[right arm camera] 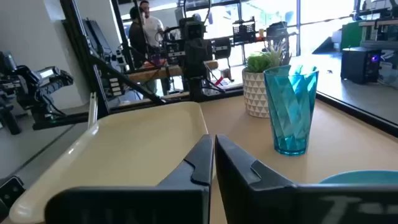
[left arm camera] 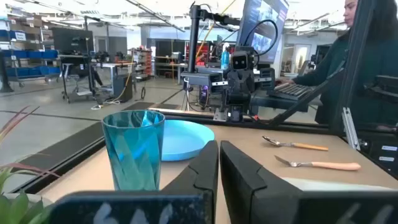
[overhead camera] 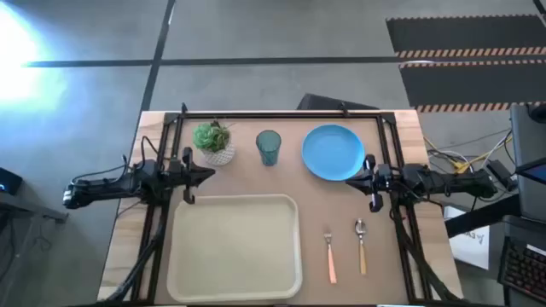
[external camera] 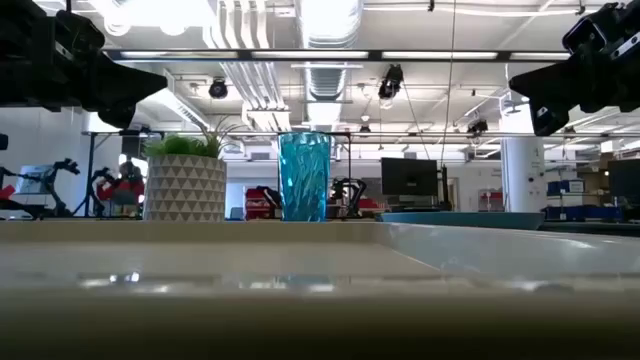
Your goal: Pick and place plate/cup/fork/spoon on tray
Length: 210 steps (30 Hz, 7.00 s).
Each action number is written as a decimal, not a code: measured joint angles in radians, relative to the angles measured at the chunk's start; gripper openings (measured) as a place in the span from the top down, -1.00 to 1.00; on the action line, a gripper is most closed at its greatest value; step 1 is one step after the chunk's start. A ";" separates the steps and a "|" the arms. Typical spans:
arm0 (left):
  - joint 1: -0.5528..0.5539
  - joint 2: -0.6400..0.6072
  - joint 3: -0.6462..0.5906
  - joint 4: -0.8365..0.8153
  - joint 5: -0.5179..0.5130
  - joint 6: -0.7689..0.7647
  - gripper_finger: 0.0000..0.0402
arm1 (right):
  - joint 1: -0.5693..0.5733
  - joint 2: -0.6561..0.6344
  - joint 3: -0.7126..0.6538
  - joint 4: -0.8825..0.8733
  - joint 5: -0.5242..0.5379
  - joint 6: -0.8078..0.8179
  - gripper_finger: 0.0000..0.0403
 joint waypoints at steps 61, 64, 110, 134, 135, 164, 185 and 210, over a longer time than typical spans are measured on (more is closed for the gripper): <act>0.000 0.000 0.000 0.000 0.000 0.000 1.00 | -0.001 0.007 0.000 0.014 0.063 0.000 0.96; 0.000 0.000 0.000 0.000 0.000 0.000 1.00 | -0.001 0.007 0.000 0.014 0.062 0.000 0.96; 0.000 0.002 0.000 0.459 -0.223 -0.445 1.00 | -0.001 0.009 -0.001 0.420 0.131 0.366 0.96; 0.000 0.017 0.084 0.662 -0.118 -0.203 0.96 | -0.001 0.530 0.996 -0.311 -0.052 -0.041 0.82; 0.000 0.021 0.094 0.653 -0.115 -0.203 0.92 | -0.001 0.577 1.060 -0.369 -0.052 -0.045 0.79; 0.000 0.311 0.822 -0.416 -0.199 -0.069 0.22 | 0.070 1.267 1.574 -1.501 0.001 0.588 0.46; 0.000 0.421 0.906 -0.441 -0.171 -0.028 0.22 | 0.631 1.284 1.133 -1.182 -0.105 1.519 0.43; 0.000 0.458 0.905 -0.392 -0.086 -0.080 0.22 | 0.868 1.599 1.071 -0.915 -0.049 2.163 0.29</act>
